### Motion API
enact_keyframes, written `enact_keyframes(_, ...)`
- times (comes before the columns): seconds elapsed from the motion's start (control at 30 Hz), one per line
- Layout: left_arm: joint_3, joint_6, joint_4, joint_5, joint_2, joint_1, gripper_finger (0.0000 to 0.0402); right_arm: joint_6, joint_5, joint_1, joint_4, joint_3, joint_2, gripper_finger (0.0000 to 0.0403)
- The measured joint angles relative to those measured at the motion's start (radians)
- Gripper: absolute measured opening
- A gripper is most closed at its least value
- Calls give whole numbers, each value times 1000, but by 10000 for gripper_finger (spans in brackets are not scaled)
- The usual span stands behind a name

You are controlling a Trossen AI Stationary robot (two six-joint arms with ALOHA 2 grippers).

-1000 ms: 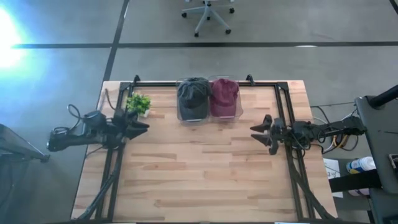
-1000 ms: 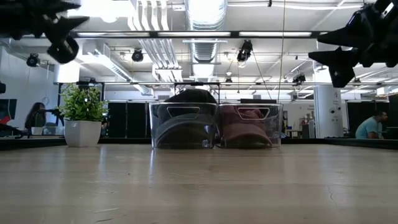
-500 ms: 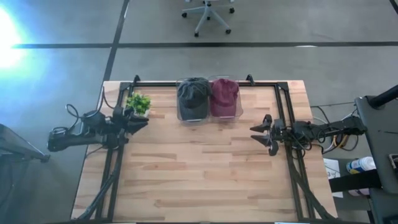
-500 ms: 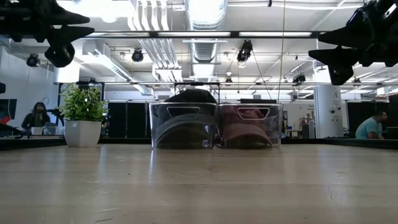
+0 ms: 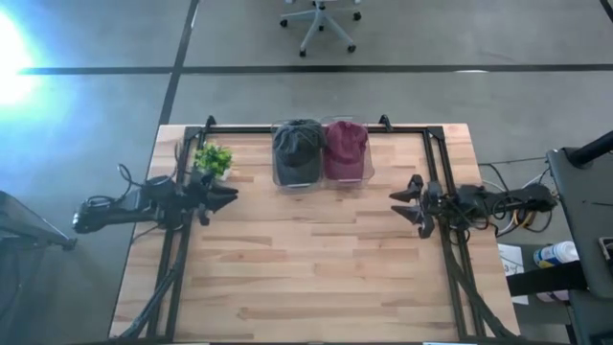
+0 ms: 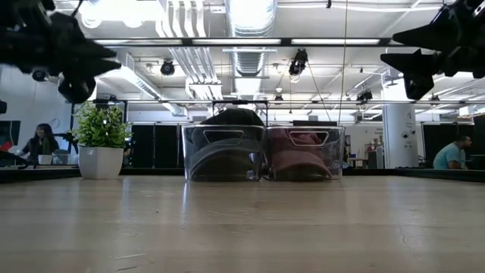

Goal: Pick & Place hat
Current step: Return to Home Position

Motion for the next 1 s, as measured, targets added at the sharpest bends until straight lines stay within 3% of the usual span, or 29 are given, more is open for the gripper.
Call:
enact_keyframes(0.1, -71, -2, 0, 1, 0, 0, 97, 0, 2, -4, -54, 2, -33, 187)
enact_keyframes(0.27, -110, 2, 138, 16, 19, 0, 97, 0, -3, -6, -95, 0, -34, 187)
enact_keyframes(0.67, -117, 1, 156, 17, 32, 0, 97, 0, -7, -9, -96, 0, -34, 187)
enact_keyframes(1.0, -117, 0, 156, 16, 32, 0, 97, 0, -1, -165, -96, 0, -34, 187)
